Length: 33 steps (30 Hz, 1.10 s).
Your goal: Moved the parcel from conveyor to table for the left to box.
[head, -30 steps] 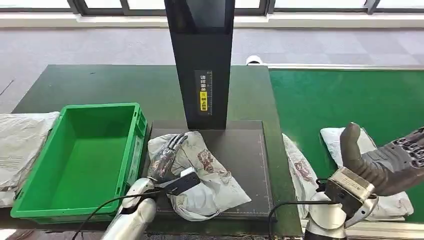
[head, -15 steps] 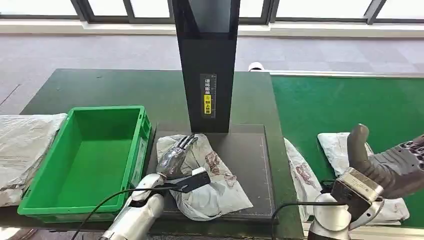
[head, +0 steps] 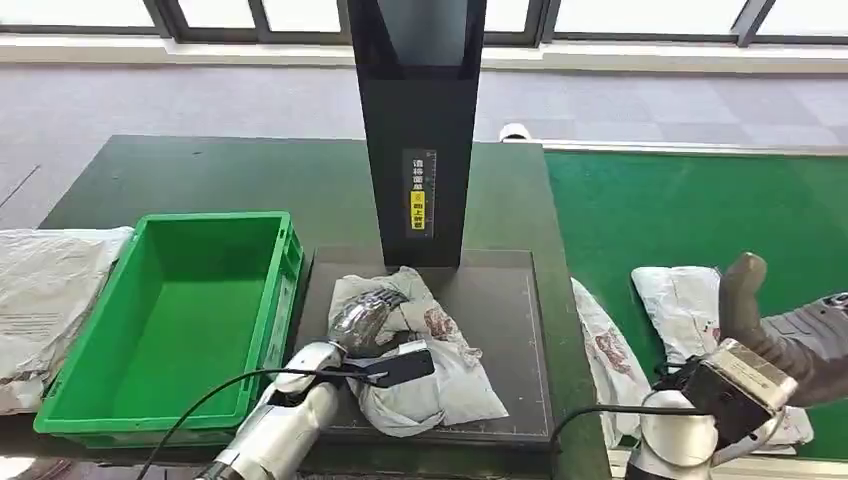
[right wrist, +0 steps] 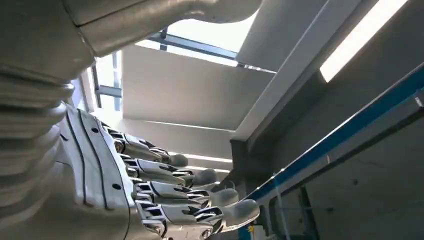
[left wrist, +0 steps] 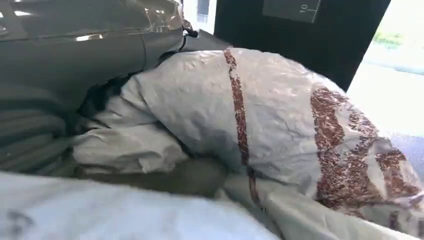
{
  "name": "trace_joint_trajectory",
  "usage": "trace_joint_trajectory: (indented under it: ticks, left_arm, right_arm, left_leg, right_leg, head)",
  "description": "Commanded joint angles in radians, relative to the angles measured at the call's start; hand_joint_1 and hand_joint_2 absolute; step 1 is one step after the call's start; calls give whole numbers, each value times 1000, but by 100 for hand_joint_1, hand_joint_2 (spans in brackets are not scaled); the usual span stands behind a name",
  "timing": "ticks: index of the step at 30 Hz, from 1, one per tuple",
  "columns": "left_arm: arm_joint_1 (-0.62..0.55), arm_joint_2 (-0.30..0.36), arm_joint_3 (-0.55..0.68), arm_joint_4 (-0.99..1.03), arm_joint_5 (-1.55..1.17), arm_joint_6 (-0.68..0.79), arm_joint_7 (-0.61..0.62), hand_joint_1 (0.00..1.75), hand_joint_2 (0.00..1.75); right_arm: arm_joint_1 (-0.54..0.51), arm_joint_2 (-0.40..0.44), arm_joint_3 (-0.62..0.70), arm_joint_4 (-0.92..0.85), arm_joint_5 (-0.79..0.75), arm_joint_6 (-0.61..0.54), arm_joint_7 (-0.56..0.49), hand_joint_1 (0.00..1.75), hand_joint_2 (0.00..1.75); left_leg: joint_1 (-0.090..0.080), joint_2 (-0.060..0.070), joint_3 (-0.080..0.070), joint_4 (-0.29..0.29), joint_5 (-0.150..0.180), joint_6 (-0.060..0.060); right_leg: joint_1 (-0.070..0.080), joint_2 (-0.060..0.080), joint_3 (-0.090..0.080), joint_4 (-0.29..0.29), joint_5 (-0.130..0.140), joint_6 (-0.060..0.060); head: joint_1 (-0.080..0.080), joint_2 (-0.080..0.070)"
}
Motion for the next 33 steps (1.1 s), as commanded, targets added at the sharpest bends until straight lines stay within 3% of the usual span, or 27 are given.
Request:
trace_joint_trajectory:
  ticks: [1,2,3,4,5,10,11,13,14,17,20,22,25,26,28,29,30,33]
  left_arm:
    - [86,36,-43,130,-12,-35,10,175,175]
    - [86,36,-43,130,-12,-35,10,175,175]
    - [86,36,-43,130,-12,-35,10,175,175]
    - [83,54,-76,74,-81,152,-22,175,175]
    - [50,53,-70,70,-83,159,-22,175,175]
    - [41,53,-69,66,-82,154,-22,175,175]
    - [29,58,-67,39,-86,139,-18,175,175]
    - [32,61,-65,18,-93,128,-10,175,175]
    - [35,63,-64,6,-99,122,-5,175,175]
    - [41,67,-62,-7,-106,111,2,175,175]
    - [66,72,-53,-80,-160,242,35,175,175]
    - [72,65,-17,-157,-267,444,147,175,175]
    - [72,65,-17,-157,-267,444,147,175,175]
    - [78,63,18,-297,-334,558,199,175,175]
    - [142,58,85,-620,-390,558,207,175,175]
    - [143,57,101,-664,-397,558,198,175,175]
    - [143,61,150,-921,-448,558,223,175,175]
    - [122,71,204,-1018,-441,558,220,175,175]
  right_arm:
    - [-15,33,-77,37,-5,2,-1,0,175]
    - [-15,33,-77,37,-5,2,-1,0,175]
    - [-15,33,-77,37,-5,2,-1,0,175]
    - [2,33,-99,77,-48,2,-1,0,175]
    - [17,33,-81,69,-49,2,-1,0,175]
    - [19,33,-80,66,-49,2,-1,0,175]
    - [26,33,-73,69,-60,2,-1,0,175]
    - [33,33,-68,67,-64,2,-1,0,175]
    - [37,33,-69,67,-67,2,-1,0,175]
    - [45,33,-61,68,-68,2,-1,0,175]
    - [54,33,-62,63,-60,2,-1,0,175]
    - [63,33,-67,55,-51,2,-1,0,175]
    - [63,33,-67,55,-51,2,-1,0,175]
    - [75,33,-60,49,-44,2,-1,0,175]
    - [85,33,-48,43,-40,2,-1,0,175]
    - [86,33,-47,45,-41,2,-1,0,175]
    - [86,33,-40,65,-43,2,-1,0,175]
    - [83,33,-35,73,-45,2,-1,0,175]
  left_leg:
    - [0,3,-12,3,3,-1]
    - [1,5,-17,1,5,-1]
    - [0,3,-12,1,4,-1]
    - [1,5,-15,0,5,-1]
    - [0,3,-8,1,2,-1]
    - [2,6,-12,0,2,-2]
    - [1,5,-3,-1,1,-2]
    - [2,7,-3,-4,4,-3]
    - [2,5,3,-1,1,-3]
    - [2,6,-2,-2,4,-3]
    - [2,6,1,-1,2,-4]
    - [2,6,-1,-1,2,-4]
    - [3,9,-4,-2,3,-4]
    - [3,10,-2,-1,1,-4]
    - [3,11,-9,-1,3,-5]
    - [4,10,-11,2,2,-5]
    - [4,11,-14,2,3,-5]
    - [5,13,-19,4,3,-6]
  right_leg:
    - [1,3,-13,3,4,-1]
    - [1,5,-18,2,6,-2]
    - [0,3,-13,2,5,-2]
    - [1,5,-17,0,6,-2]
    - [0,3,-9,2,2,-1]
    - [2,6,-15,0,4,-3]
    - [1,4,-10,0,3,-3]
    - [3,6,-14,-4,7,-4]
    - [2,5,-8,0,3,-3]
    - [2,6,-13,-2,6,-4]
    - [2,5,-11,-1,4,-4]
    - [2,5,-13,-1,4,-4]
    - [3,8,-17,-2,6,-4]
    - [3,10,-16,0,4,-4]
    - [4,10,-23,0,7,-5]
    - [4,10,-25,2,6,-5]
    - [4,11,-28,2,7,-5]
    - [5,13,-34,4,8,-6]
  head:
    - [0,0]
    - [0,0]
    - [0,0]
    - [0,0]
    - [0,0]
    - [0,0]
    - [0,0]
    - [0,0]
    - [0,0]
    - [0,0]
    - [0,0]
    - [0,0]
    - [0,0]
    - [0,0]
    - [0,0]
    - [0,0]
    - [0,0]
    - [0,0]
